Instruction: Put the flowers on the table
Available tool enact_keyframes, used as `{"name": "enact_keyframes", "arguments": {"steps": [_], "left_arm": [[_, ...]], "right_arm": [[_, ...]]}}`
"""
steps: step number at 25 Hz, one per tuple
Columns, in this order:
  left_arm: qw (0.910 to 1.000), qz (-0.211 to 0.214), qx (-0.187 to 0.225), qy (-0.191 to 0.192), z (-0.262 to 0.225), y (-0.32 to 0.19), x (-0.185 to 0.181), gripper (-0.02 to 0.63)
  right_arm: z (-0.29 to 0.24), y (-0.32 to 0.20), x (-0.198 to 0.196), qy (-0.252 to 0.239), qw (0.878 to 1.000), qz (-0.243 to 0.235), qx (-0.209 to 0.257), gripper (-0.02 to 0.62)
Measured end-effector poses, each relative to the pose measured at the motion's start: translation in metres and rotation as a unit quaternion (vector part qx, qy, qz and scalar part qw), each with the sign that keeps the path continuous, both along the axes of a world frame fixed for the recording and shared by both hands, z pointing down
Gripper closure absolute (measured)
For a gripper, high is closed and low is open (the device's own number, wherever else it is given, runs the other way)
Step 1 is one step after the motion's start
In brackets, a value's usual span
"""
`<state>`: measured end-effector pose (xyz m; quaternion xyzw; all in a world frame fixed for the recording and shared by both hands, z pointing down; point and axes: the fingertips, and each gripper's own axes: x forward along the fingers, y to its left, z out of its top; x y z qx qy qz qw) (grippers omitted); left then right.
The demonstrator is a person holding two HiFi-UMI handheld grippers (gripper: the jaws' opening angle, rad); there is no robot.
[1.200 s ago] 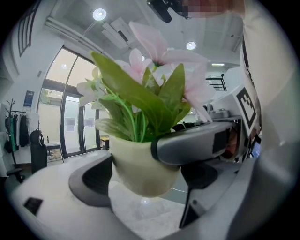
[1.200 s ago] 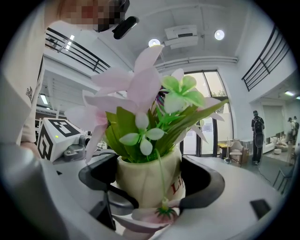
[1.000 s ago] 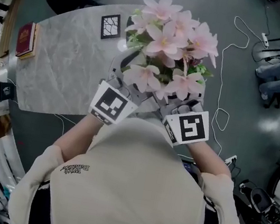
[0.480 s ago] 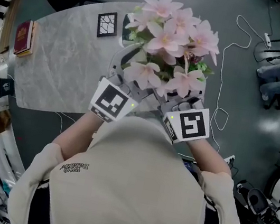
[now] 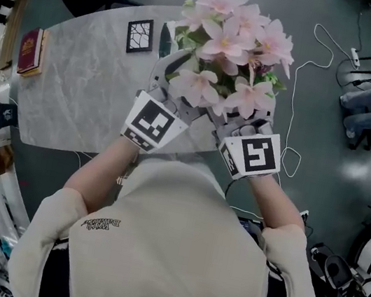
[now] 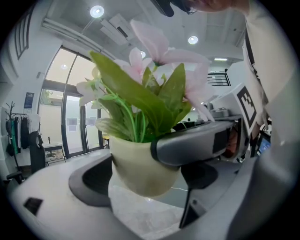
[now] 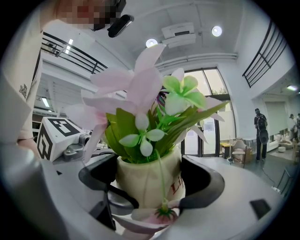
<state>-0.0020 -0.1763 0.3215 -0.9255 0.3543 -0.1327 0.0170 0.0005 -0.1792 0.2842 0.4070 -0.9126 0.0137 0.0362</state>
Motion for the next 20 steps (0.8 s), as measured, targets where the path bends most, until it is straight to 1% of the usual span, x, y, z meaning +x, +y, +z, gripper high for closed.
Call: {"name": "enact_keyframes", "arguments": {"steps": [3, 8, 13, 20], "left_arm": [[0.9999, 0.003, 0.010, 0.005, 0.004, -0.020, -0.001, 0.167], [0.9994, 0.012, 0.011, 0.032, 0.010, -0.051, 0.001, 0.167], [0.9997, 0.009, 0.011, 0.021, 0.028, -0.079, -0.008, 0.167], [0.9999, 0.001, 0.002, 0.016, 0.078, -0.118, -0.012, 0.167]], "right_arm": [[0.004, -0.019, -0.001, 0.006, 1.000, 0.004, 0.009, 0.156], [0.009, -0.051, 0.000, 0.018, 1.000, 0.012, 0.014, 0.156], [0.028, -0.079, -0.008, 0.015, 1.000, 0.013, 0.010, 0.156], [0.077, -0.118, -0.012, 0.023, 1.000, 0.008, -0.003, 0.156]]}}
